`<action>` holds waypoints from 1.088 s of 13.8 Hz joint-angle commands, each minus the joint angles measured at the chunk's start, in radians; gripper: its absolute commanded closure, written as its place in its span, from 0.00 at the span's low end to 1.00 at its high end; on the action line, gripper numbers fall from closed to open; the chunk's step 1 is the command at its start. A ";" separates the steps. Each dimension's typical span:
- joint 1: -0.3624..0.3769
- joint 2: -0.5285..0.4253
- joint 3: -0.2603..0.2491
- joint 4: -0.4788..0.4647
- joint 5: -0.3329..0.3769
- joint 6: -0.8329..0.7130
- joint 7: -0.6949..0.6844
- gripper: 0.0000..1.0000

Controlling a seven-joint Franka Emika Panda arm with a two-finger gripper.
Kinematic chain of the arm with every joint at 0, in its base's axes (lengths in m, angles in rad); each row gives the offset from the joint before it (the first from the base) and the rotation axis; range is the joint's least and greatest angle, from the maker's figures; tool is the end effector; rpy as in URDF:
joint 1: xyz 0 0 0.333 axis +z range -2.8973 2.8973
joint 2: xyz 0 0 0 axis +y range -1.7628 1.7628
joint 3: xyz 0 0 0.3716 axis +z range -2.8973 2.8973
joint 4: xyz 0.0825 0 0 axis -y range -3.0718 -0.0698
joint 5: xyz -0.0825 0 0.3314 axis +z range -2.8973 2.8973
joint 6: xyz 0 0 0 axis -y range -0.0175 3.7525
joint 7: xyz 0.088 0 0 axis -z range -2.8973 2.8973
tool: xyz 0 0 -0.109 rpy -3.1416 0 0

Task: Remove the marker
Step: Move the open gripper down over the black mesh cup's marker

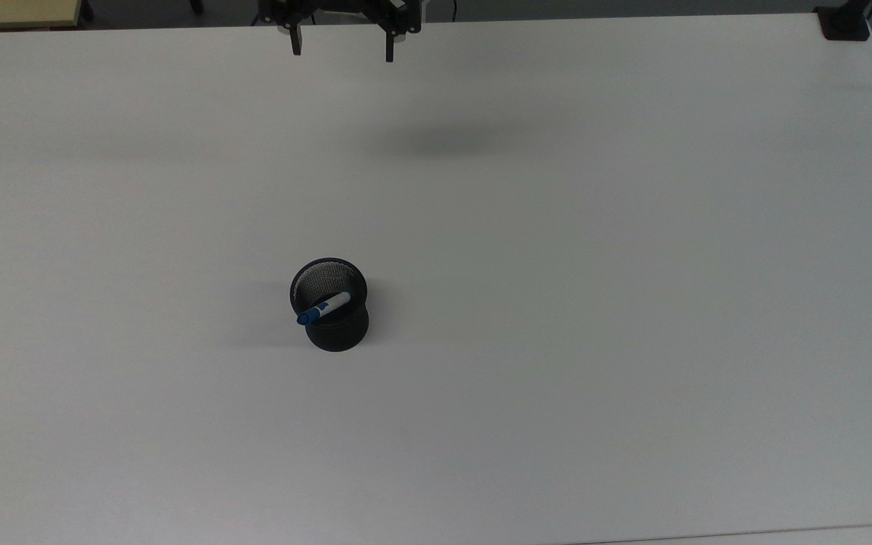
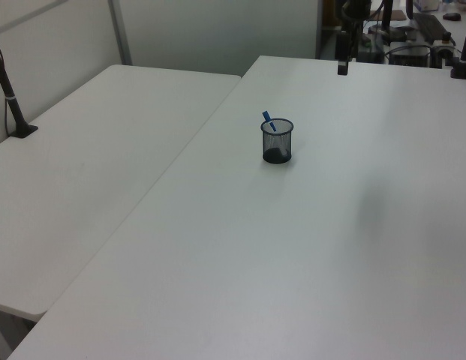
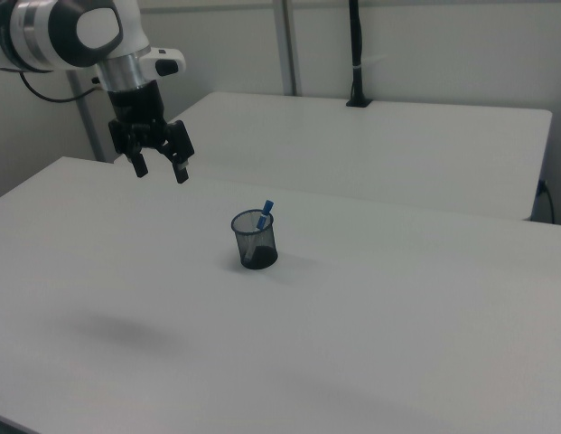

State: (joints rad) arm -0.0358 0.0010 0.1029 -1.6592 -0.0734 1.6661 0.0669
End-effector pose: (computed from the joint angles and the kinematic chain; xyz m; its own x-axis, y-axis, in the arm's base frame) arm 0.5083 0.0268 0.6489 0.9999 0.0074 0.0105 0.0066 -0.9974 0.0724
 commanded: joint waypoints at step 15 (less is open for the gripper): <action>-0.018 0.075 0.000 0.007 0.006 0.108 -0.015 0.00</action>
State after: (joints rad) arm -0.0372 0.0325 0.1028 -1.6594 -0.0735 1.7033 0.0662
